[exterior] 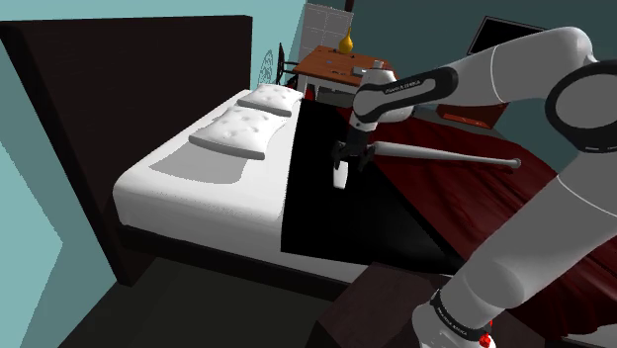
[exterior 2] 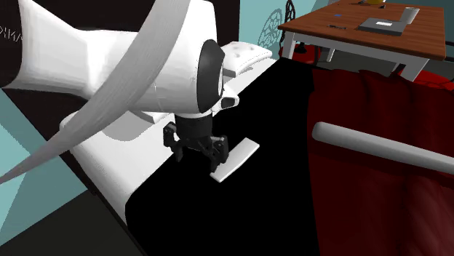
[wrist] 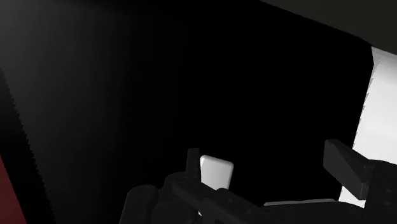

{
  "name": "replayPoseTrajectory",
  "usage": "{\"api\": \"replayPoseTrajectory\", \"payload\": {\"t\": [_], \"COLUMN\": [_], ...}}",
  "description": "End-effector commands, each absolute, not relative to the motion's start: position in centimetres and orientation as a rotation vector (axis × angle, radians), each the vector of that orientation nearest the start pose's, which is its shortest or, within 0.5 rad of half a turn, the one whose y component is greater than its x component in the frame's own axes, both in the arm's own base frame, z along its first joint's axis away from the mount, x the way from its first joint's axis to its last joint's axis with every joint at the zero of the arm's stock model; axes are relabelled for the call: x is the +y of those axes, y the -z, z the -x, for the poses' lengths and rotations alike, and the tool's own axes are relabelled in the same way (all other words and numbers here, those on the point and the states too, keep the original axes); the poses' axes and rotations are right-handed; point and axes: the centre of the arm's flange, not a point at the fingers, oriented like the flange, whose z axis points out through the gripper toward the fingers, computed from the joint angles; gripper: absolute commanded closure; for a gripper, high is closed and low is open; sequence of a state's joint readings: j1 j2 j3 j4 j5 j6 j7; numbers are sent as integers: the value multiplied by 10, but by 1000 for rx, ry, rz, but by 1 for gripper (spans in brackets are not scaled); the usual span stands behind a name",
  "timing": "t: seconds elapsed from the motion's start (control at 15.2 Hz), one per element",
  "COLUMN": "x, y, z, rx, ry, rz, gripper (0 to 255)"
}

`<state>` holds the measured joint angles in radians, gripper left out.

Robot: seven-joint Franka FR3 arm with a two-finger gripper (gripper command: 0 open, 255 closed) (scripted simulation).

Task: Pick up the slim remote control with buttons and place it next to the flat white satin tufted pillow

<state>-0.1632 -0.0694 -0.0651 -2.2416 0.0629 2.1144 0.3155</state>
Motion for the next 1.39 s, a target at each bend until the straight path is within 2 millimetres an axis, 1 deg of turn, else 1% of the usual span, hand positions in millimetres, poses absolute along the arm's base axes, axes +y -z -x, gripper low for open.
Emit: {"api": "replayPoseTrajectory", "payload": {"t": [0.0,0.4,0.79,0.86,1.25,1.32], "x": [-125,-173,-227,-230,-230,-230], "y": [-378,-339,-302,-300,-268,-260], "z": [-507,-547,-581,-582,-582,-582], "rx": [959,1190,1417,1428,1428,1428], "ry": [-77,-32,14,16,16,16], "rz": [2941,2879,2799,2794,2794,2794], "gripper": [0,0,0,0,0,0]}}
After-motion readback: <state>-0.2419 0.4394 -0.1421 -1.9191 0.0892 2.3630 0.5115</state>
